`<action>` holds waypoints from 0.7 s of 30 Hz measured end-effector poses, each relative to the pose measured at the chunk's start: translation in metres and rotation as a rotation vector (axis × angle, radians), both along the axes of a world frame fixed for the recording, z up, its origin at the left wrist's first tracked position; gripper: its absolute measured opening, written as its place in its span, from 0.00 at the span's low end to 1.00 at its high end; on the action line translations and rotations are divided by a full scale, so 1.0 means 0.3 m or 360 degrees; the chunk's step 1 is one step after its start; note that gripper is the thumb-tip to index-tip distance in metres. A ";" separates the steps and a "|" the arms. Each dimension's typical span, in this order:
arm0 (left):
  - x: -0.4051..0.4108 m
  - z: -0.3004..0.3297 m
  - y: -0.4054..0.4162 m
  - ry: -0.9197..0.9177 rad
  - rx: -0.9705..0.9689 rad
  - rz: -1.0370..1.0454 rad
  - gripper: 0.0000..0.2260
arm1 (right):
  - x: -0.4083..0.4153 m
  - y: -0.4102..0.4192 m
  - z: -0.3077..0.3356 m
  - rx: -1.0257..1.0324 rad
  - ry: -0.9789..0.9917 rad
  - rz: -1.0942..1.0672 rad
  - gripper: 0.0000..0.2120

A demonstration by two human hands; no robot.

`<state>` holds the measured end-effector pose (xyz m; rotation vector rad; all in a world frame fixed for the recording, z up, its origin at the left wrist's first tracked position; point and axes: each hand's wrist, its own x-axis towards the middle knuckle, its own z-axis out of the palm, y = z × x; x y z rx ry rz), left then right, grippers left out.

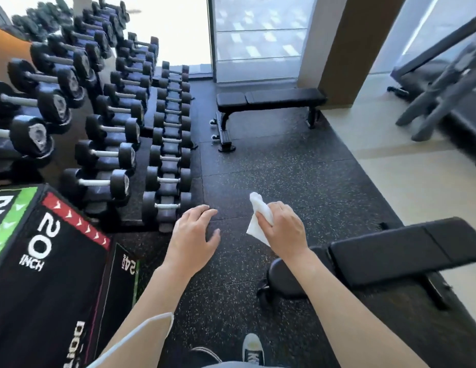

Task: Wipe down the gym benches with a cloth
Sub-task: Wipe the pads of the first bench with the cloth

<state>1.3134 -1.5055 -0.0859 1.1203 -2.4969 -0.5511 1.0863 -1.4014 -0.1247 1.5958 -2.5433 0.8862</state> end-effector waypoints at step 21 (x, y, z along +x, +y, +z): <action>-0.256 0.001 0.298 0.0202 0.0136 -0.0625 0.22 | -0.010 0.605 0.062 0.0191 0.0140 -0.0608 0.16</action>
